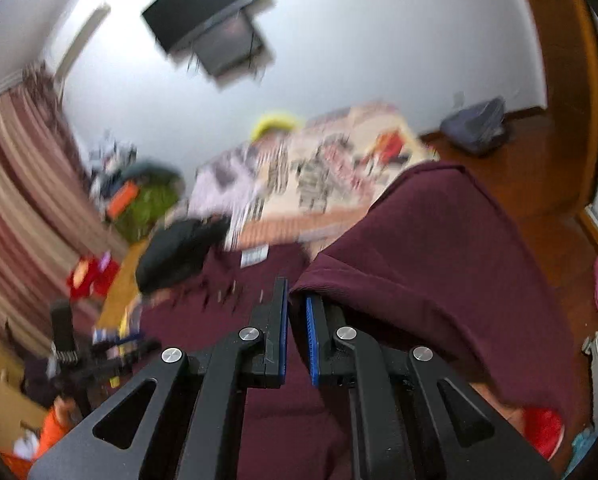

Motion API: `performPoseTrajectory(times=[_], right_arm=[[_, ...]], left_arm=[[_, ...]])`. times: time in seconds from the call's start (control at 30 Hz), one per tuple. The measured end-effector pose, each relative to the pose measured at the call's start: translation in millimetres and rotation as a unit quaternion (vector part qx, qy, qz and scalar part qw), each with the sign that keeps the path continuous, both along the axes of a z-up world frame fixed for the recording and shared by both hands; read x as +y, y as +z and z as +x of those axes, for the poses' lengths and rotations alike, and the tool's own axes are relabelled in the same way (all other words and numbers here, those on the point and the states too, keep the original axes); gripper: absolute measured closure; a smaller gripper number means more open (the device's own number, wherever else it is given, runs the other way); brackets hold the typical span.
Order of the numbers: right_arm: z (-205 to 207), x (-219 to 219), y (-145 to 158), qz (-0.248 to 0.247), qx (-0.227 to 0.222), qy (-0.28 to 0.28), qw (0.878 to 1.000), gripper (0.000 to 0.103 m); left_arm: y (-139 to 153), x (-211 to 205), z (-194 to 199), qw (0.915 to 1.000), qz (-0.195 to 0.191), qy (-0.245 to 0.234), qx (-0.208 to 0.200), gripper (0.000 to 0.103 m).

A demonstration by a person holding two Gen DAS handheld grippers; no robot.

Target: Fold large clothes

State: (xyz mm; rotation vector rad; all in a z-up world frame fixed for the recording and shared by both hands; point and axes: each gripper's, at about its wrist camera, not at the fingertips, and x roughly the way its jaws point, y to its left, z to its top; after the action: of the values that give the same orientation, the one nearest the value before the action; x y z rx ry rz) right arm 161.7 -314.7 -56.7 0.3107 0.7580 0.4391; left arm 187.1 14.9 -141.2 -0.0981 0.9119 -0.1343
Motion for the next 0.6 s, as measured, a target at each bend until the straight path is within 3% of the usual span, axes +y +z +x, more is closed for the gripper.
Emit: performPoseTrajectory(times=[0.2, 0.37, 0.43, 0.5, 0.57, 0.6], right_arm=[[9.7, 31.9, -64.9, -0.041, 0.109, 0.018, 0.993, 0.092], [0.8, 25.1, -57.3, -0.051, 0.116, 0.006, 0.992, 0.089], [-4.2, 18.4, -46.9, -0.039, 0.117, 0.009, 0.992, 0.078], [-8.2, 13.6, -41.5, -0.031, 0.116, 0.002, 0.993, 0.048], [-12.1, 6.1, -36.4, -0.031, 0.109, -0.024, 0.993, 0.035], [-11.0, 8.8, -35.9, -0.032, 0.105, -0.035, 0.993, 0.035]], left_arm=[[0.3, -2.8, -4.5, 1.0, -0.003, -0.005, 0.002, 0.032], [2.2, -7.3, -7.7, 0.9999, 0.008, -0.012, 0.0, 0.032], [2.2, -8.6, -7.2, 0.9999, 0.008, -0.014, -0.001, 0.032], [1.9, -9.6, -6.2, 0.9999, 0.005, -0.014, 0.0, 0.032], [1.5, -11.1, -5.0, 0.9999, 0.0, -0.014, 0.001, 0.032], [1.3, -11.8, -4.8, 0.9999, -0.001, -0.014, 0.002, 0.032]])
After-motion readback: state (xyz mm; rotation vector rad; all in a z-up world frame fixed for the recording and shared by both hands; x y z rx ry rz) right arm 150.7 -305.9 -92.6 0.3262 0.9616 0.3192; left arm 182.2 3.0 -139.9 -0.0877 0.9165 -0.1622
